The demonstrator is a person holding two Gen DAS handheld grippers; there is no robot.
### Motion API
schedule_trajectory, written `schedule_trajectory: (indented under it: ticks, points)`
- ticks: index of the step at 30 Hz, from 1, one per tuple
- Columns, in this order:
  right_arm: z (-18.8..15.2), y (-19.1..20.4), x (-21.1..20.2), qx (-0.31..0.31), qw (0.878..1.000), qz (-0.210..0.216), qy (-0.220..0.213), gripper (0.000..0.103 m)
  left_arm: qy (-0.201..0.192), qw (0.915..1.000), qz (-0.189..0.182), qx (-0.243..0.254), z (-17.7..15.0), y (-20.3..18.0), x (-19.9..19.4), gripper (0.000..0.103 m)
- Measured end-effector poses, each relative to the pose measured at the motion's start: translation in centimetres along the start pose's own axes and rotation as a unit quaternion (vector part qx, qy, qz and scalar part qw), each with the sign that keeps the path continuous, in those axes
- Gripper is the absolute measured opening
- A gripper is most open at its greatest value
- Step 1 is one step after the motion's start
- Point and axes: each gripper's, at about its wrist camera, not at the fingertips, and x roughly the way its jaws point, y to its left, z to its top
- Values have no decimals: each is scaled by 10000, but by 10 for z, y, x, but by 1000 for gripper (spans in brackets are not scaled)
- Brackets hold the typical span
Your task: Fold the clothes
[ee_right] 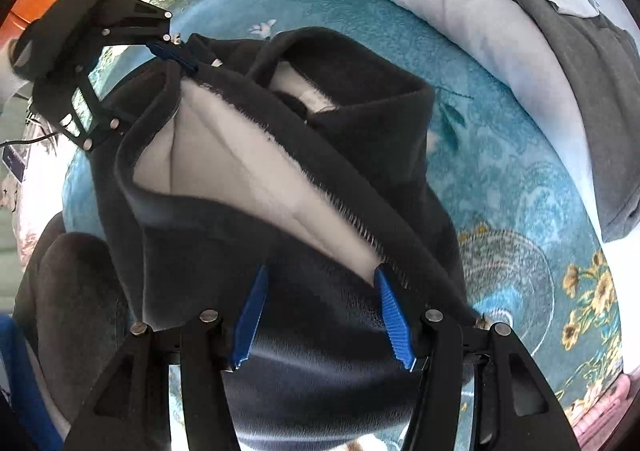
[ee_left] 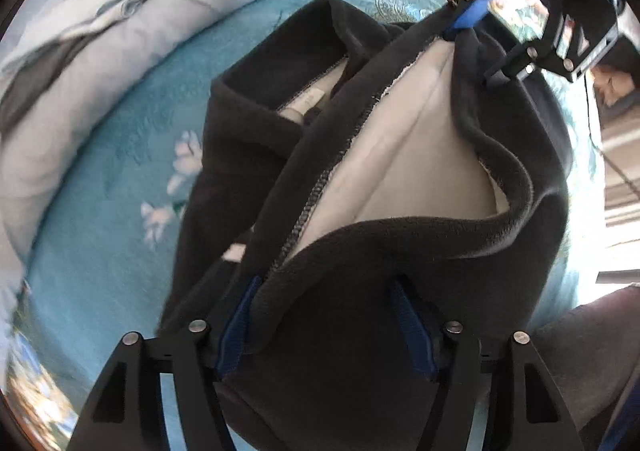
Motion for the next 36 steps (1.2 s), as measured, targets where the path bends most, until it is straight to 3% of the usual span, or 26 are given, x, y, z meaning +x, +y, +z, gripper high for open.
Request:
schedule_trajectory:
  ticks: [3, 8, 10, 15, 17, 22, 24, 29, 32, 36]
  points:
    - [-14, 4, -3, 46, 10000, -79, -2, 54, -164, 9998, -38, -98, -11, 0, -9, 52]
    - [-39, 18, -11, 55, 9988, -482, -111, 25, -259, 9994, 241, 62, -27, -12, -19, 36]
    - [-47, 20, -12, 162, 9978, -625, -174, 19, -309, 9987, 394, 87, -29, -18, -22, 29]
    - [-66, 33, -29, 383, 9918, -1102, -519, 12, -767, 9963, 348, -168, -42, -19, -47, 13]
    - [-62, 33, -48, 466, 9878, -1278, -762, 11, -1037, 9935, 301, -357, -51, -14, -65, 13]
    - [-51, 19, -98, 850, 9718, -1605, -1504, 9, -1488, 9839, 597, -794, -50, 14, -92, 12]
    - [-32, 11, -86, 817, 9704, -1755, -1442, 9, -1492, 9814, 737, -961, -43, 29, -86, 12]
    - [-12, -17, -35, 1094, 9764, -1665, -833, 9, -753, 9860, 887, -1193, -27, 49, -23, 13]
    - [-14, -28, -7, 1274, 9786, -1528, -521, 9, -790, 9818, 824, -1520, -29, 53, -8, 16]
    - [-20, -28, -10, 1510, 9769, -1344, -699, 11, -1046, 9739, 510, -1950, -36, 59, -17, 17]
